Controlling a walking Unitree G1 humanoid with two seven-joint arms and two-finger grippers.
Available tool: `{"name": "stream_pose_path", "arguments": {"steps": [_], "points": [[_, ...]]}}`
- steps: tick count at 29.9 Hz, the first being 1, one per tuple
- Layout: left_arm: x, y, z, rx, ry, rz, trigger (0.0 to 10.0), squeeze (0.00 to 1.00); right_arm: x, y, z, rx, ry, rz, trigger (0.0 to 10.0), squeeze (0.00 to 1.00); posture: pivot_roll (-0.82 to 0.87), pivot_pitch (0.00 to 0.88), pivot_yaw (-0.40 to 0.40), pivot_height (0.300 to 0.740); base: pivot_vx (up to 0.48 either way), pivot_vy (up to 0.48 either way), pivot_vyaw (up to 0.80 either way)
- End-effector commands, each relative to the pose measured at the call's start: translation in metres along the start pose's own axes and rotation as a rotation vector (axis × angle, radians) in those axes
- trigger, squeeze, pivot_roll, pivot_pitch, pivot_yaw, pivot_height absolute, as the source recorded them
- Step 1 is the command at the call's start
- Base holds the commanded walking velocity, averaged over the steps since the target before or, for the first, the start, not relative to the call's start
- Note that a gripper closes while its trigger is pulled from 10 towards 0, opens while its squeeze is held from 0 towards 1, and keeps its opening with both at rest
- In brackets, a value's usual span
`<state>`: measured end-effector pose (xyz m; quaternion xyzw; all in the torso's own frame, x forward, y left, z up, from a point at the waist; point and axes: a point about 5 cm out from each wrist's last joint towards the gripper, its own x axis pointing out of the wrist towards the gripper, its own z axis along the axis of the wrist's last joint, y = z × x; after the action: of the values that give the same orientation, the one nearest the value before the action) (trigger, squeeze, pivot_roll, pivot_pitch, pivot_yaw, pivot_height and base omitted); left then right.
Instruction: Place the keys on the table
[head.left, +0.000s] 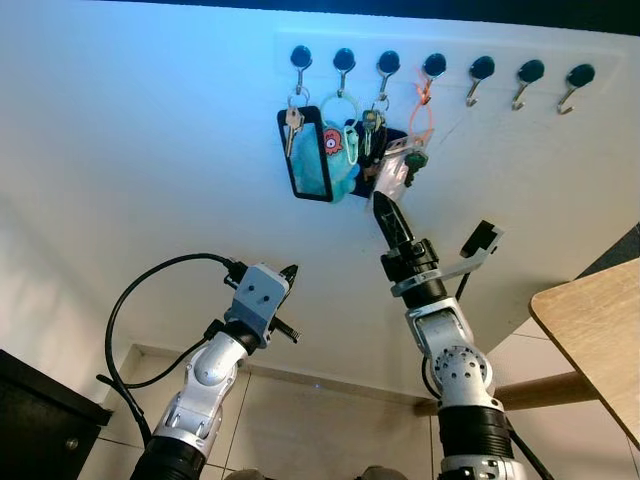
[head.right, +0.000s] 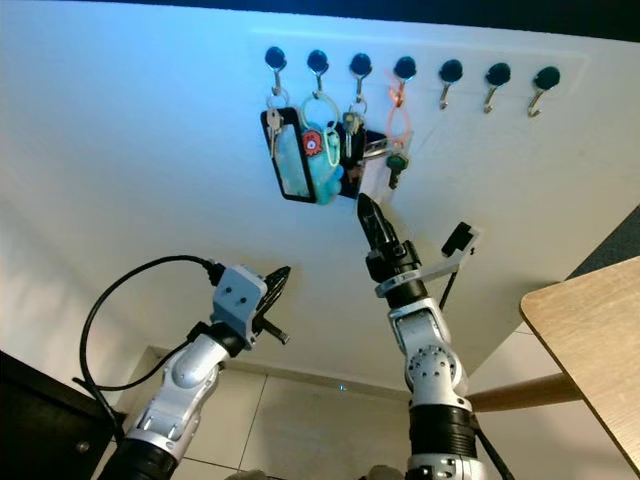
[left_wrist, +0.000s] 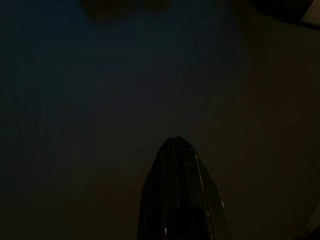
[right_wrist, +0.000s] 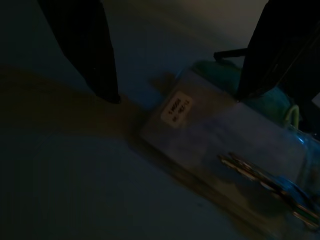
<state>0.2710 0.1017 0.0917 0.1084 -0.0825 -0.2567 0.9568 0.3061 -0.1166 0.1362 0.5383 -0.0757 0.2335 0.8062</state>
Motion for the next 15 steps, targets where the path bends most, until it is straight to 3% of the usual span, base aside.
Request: {"name": "stream_pose_path", "arguments": {"steps": [1,12,15], "points": [[0.000,-0.002,0.000,0.004,0.005,-0.006,10.0,0.00,-0.001,0.001,-0.011,0.070,0.004,0.007,10.0,0.00,0.03,0.066,0.016,0.740,0.000,0.000,0.00],[0.000,-0.002,0.000,-0.004,0.004,0.005,10.0,0.00,0.005,0.023,-0.018,0.097,0.098,0.150,10.0,0.00,0.04,0.061,0.007,0.740,0.000,0.000,0.00],[0.000,-0.001,0.000,-0.017,0.005,0.017,10.0,0.00,0.005,0.026,-0.019,0.068,0.103,0.175,10.0,0.00,0.04,0.060,0.008,0.740,0.000,0.000,0.00]]}}
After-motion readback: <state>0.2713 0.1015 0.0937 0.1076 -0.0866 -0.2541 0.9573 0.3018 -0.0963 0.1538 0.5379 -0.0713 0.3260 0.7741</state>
